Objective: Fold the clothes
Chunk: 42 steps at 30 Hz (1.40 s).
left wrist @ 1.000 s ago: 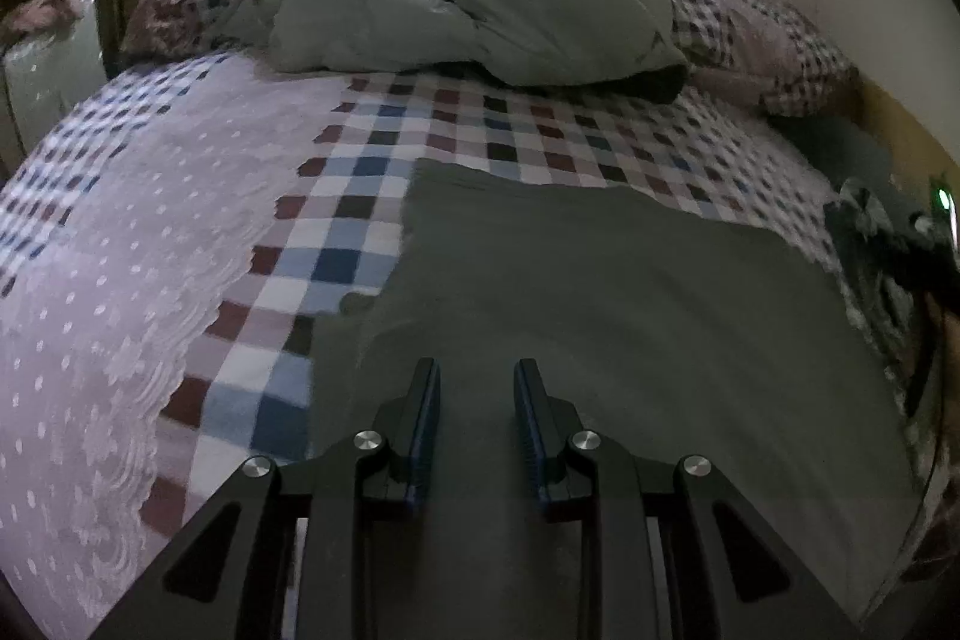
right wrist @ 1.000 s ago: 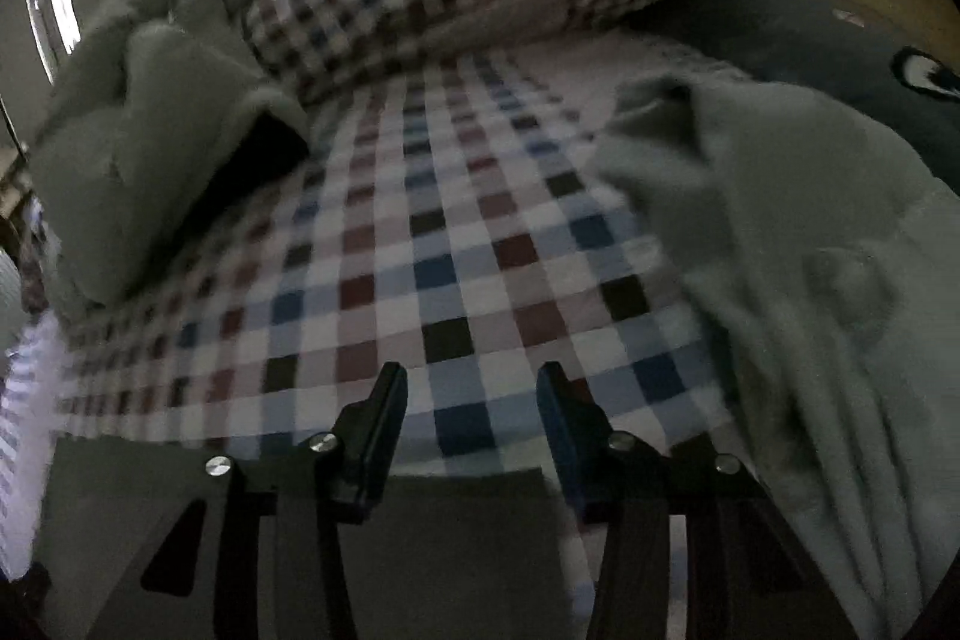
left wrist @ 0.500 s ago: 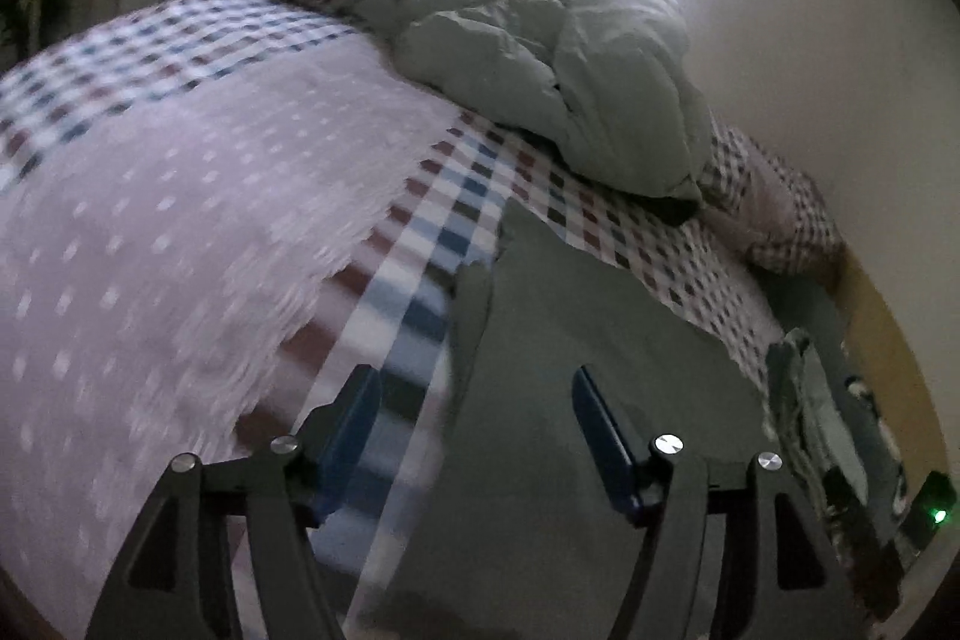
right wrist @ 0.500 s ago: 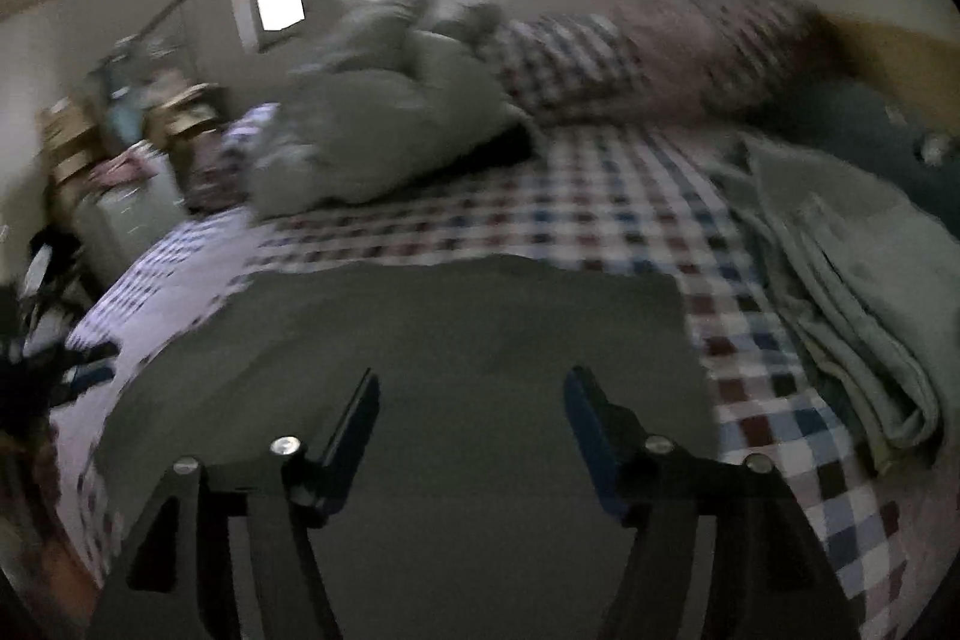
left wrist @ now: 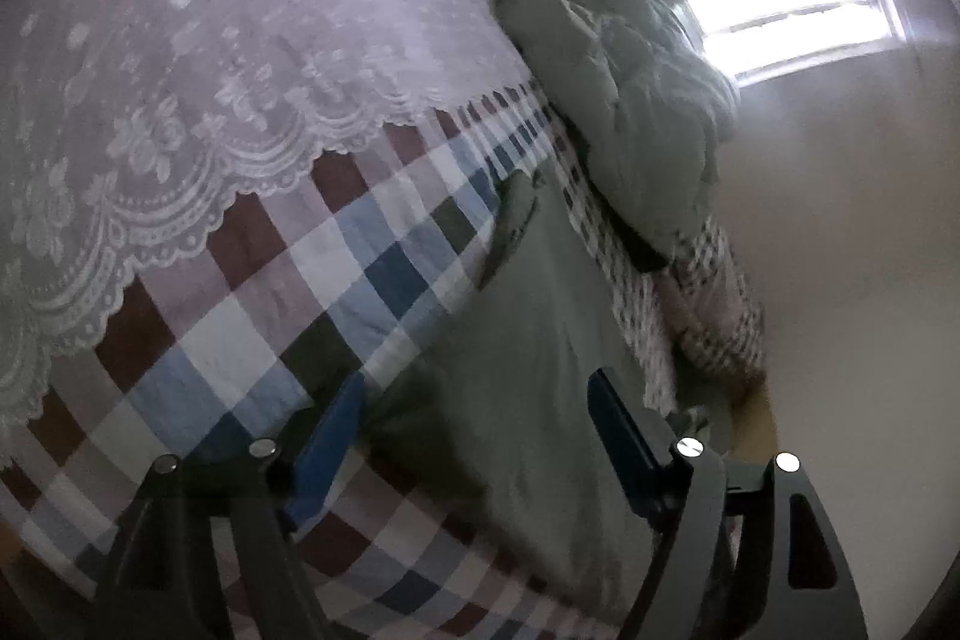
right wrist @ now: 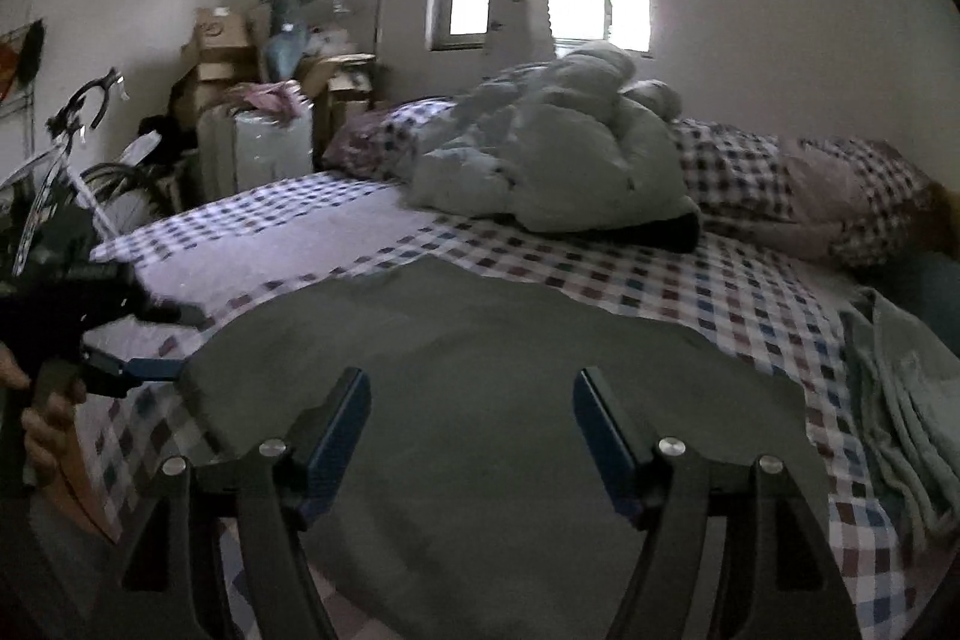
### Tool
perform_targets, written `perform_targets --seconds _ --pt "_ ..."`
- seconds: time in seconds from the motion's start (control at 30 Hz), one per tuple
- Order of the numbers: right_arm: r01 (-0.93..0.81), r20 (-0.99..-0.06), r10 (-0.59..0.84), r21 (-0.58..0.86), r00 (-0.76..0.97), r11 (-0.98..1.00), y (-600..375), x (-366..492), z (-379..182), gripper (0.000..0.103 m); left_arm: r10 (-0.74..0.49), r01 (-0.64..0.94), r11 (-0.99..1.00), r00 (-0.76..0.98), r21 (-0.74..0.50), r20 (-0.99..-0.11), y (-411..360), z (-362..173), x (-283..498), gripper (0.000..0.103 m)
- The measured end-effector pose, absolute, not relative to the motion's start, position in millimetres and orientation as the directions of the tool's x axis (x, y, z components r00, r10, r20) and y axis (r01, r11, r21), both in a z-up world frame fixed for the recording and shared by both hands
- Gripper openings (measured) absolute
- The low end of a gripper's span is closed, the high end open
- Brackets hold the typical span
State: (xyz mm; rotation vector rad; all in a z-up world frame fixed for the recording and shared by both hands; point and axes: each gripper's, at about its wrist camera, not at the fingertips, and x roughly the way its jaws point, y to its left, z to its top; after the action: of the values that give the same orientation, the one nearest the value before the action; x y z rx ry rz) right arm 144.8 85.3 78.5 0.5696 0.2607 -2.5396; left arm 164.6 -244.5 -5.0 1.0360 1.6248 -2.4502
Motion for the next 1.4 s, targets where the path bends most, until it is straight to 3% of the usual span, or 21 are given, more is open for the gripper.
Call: perform_targets --seconds 0.2,0.4,0.53,0.9,1.4 --pt "0.573 -0.461 -0.471 -0.104 -0.752 -0.813 66 146 67 0.074 0.286 0.427 -0.412 -0.778 -0.805 -0.559 -238 -10 186 0.081" --pt "0.595 -0.466 -0.480 -0.134 -0.744 -0.792 56 147 59 0.074 0.343 0.405 -0.339 -0.788 -0.849 -0.512 -230 -18 178 0.081" --pt "0.607 -0.465 -0.491 -0.133 -0.736 -0.783 53 150 57 0.074 0.331 0.402 -0.375 -0.783 -0.835 -0.526 -221 -15 160 0.084" --pt "0.638 -0.465 -0.510 -0.170 -0.724 -0.751 38 158 52 0.074 0.364 0.320 -0.342 -0.822 -0.884 -0.439 -226 -4 156 0.088" --pt "0.713 -0.466 -0.549 -0.551 -0.694 -0.433 -58 209 8 0.074 0.489 0.149 -0.266 -0.831 -0.952 -0.266 -241 17 172 0.083"
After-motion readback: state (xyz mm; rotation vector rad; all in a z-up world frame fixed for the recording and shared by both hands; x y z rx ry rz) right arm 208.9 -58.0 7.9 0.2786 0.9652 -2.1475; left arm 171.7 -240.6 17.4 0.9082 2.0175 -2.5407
